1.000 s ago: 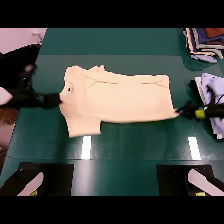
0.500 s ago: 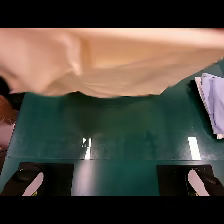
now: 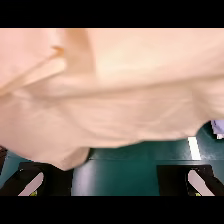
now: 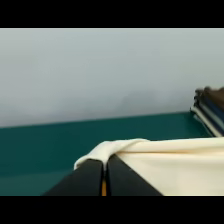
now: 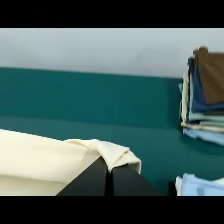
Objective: Fold the shirts.
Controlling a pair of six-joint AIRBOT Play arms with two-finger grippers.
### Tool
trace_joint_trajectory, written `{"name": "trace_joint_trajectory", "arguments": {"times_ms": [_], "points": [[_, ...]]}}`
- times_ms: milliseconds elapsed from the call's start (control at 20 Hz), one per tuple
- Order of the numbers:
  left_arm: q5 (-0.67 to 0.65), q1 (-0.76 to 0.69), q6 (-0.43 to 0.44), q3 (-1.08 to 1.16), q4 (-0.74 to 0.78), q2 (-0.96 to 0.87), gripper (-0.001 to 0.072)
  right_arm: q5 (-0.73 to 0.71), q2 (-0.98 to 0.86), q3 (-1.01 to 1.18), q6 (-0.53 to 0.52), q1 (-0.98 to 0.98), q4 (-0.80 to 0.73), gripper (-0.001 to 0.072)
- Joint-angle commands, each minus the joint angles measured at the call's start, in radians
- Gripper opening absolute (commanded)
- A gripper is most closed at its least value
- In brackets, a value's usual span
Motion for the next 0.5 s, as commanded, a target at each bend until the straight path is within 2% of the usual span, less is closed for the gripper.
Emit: {"name": "trace_joint_trajectory", "arguments": {"times_ms": [0,150,300,450], "points": [[-0.165,0.001,0.000,-0.082,0.003,-0.154,0.0023,0.196,-0.189,0.052,0.037,0.011,-0.031,0.0013],[-0.179,0.001,0.002,-0.258,0.000,-0.291,0.0024,0.277,-0.388,0.052,0.037,0.058,-0.034,0.0014],[-0.125,0.001,0.023,-0.393,-0.012,-0.440,0.0024,0.308,-0.600,0.052,0.063,0.098,-0.033,0.0013],[-0.039,0.001,0.039,-0.420,-0.013,-0.608,0.0023,0.319,-0.806,0.052,0.077,0.137,-0.032,0.0013]]}}
